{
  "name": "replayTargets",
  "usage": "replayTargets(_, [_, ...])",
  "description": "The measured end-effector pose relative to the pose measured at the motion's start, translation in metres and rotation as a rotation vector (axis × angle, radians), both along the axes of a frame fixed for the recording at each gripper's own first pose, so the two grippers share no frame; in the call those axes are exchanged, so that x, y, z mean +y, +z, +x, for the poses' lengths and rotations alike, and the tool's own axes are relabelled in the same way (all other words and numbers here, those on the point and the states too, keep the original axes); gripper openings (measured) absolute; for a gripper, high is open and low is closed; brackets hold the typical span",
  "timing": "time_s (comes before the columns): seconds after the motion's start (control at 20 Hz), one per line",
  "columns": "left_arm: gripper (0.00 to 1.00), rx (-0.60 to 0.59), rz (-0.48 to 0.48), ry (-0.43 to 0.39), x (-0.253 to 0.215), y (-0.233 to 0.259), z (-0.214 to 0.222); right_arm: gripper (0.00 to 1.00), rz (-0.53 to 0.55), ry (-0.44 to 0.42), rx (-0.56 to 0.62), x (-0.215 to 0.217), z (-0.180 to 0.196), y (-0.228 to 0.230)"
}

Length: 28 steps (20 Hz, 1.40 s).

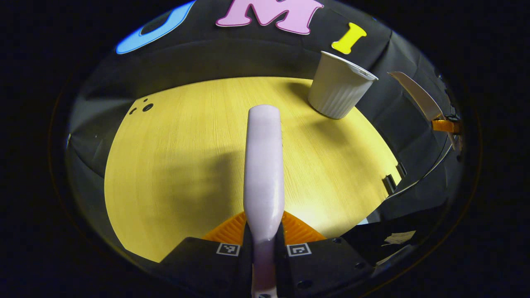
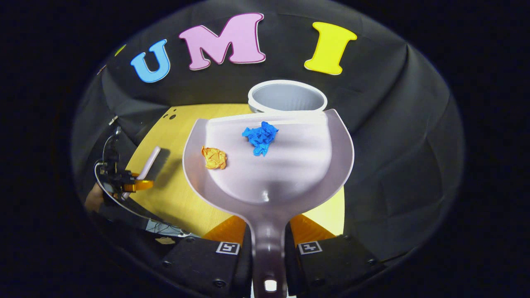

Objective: Pick up the small broom and dustpan from the desktop, sweep the trash into the dustpan with the broom, and then empty the trash into the garbage bin.

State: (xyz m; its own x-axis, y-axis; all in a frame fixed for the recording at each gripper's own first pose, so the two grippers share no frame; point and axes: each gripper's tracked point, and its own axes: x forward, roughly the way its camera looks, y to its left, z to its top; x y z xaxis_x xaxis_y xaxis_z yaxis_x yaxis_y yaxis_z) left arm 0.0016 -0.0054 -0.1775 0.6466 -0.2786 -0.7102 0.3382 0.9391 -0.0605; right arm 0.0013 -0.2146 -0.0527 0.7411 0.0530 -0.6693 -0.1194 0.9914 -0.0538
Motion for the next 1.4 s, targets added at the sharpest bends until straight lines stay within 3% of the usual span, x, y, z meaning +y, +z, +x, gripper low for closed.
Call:
replayTargets(0.45, [0.27, -0.002, -0.087, 0.123, 0.007, 0.003, -0.019, 0.36, -0.029, -0.091, -0.119, -0.035, 0.098, 0.037])
replayTargets(0.5, [0.30, -0.004, -0.098, 0.135, 0.007, 0.005, -0.019, 0.36, -0.040, -0.104, -0.128, -0.040, 0.110, 0.039])
replayTargets(0.55, [0.27, -0.004, -0.104, 0.144, 0.008, 0.005, -0.019, 0.36, -0.052, -0.114, -0.139, -0.043, 0.122, 0.041])
replayTargets(0.8, [0.30, -0.020, -0.092, 0.169, 0.023, 0.017, -0.012, 0.36, -0.131, -0.149, -0.153, -0.056, 0.176, 0.035])
replayTargets(1.05, [0.27, -0.040, -0.106, 0.208, 0.037, 0.023, -0.007, 0.36, -0.316, -0.151, -0.181, -0.072, 0.214, 0.033])
replayTargets(1.3, [0.30, -0.033, -0.101, 0.226, 0.047, 0.021, -0.012, 0.36, -0.493, -0.126, -0.191, -0.079, 0.232, 0.028])
replayTargets(1.4, [0.27, -0.028, -0.106, 0.232, 0.050, 0.020, -0.014, 0.36, -0.589, -0.103, -0.196, -0.082, 0.236, 0.026])
